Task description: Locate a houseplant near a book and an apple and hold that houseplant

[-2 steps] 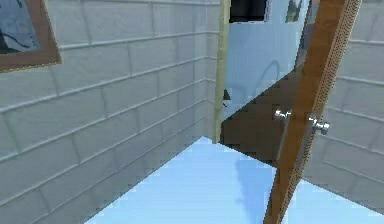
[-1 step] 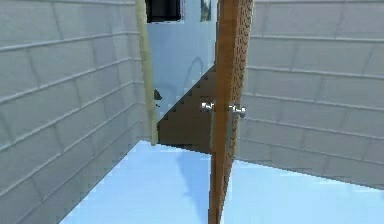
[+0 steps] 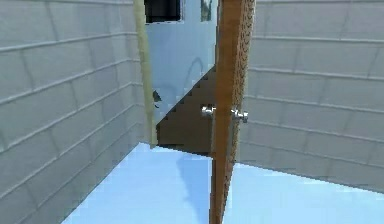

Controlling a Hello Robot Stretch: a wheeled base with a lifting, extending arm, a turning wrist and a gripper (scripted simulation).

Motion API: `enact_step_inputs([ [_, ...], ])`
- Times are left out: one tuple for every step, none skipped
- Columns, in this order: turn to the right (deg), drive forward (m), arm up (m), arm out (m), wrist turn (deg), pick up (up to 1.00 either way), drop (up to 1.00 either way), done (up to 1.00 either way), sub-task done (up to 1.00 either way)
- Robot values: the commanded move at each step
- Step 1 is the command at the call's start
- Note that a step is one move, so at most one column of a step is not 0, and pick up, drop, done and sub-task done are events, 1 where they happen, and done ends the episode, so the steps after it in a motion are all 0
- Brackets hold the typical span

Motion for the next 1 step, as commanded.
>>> enact_step_inputs([
  [-24.0,0.0,0.0,0.0,0.0,0.0,0.0,0.0,0.0],
])
